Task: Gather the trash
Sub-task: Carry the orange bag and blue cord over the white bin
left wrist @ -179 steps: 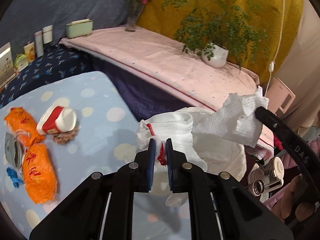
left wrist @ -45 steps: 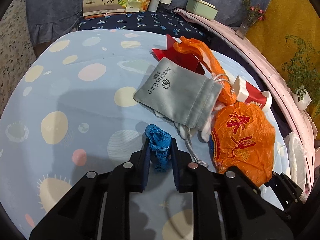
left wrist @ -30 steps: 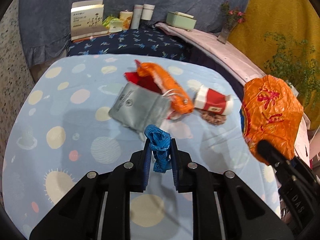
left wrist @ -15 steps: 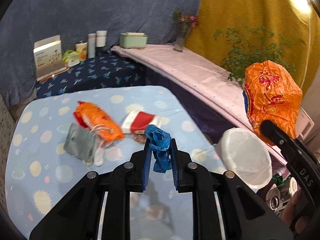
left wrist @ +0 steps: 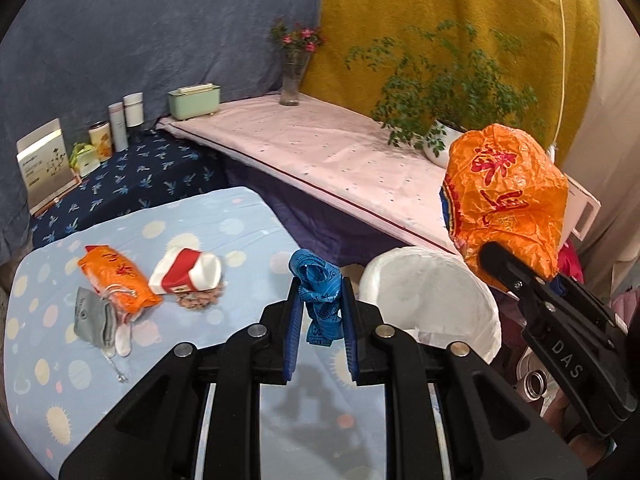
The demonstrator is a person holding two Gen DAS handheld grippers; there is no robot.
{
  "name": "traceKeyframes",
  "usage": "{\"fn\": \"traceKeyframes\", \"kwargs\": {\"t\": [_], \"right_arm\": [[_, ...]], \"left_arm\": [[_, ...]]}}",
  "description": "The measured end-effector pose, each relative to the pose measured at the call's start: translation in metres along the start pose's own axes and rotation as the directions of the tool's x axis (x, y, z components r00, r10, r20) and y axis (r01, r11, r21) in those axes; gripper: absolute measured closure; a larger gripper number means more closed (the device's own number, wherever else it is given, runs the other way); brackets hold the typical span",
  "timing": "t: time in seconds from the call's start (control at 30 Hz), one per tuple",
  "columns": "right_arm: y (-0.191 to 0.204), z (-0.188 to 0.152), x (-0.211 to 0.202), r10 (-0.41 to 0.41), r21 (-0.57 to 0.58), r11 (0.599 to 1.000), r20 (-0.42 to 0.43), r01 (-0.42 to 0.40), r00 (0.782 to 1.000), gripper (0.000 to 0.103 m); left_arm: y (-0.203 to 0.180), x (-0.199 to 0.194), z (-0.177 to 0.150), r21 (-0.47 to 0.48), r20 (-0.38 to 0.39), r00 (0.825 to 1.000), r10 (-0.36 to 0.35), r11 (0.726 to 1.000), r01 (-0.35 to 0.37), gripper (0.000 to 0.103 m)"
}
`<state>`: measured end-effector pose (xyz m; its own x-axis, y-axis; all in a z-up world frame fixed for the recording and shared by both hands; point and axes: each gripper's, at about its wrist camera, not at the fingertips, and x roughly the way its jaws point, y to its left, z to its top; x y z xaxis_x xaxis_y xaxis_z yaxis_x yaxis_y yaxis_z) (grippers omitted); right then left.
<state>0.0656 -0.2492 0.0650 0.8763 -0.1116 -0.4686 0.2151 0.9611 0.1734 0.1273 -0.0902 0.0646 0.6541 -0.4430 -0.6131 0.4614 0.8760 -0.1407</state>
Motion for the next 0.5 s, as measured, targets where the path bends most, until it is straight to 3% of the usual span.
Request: {"fn": "traceKeyframes", "kwargs": {"t": [0.5], "right_arm": [[-0.070,-0.008,-0.003,-0.087,0.068,0.994,-0.018,0.088,0.996,0.077]], "left_arm": [[-0.076,0.035,0.004,0.092,-0.051,0.996,-0.076,0.992,0.081,0.085]]}}
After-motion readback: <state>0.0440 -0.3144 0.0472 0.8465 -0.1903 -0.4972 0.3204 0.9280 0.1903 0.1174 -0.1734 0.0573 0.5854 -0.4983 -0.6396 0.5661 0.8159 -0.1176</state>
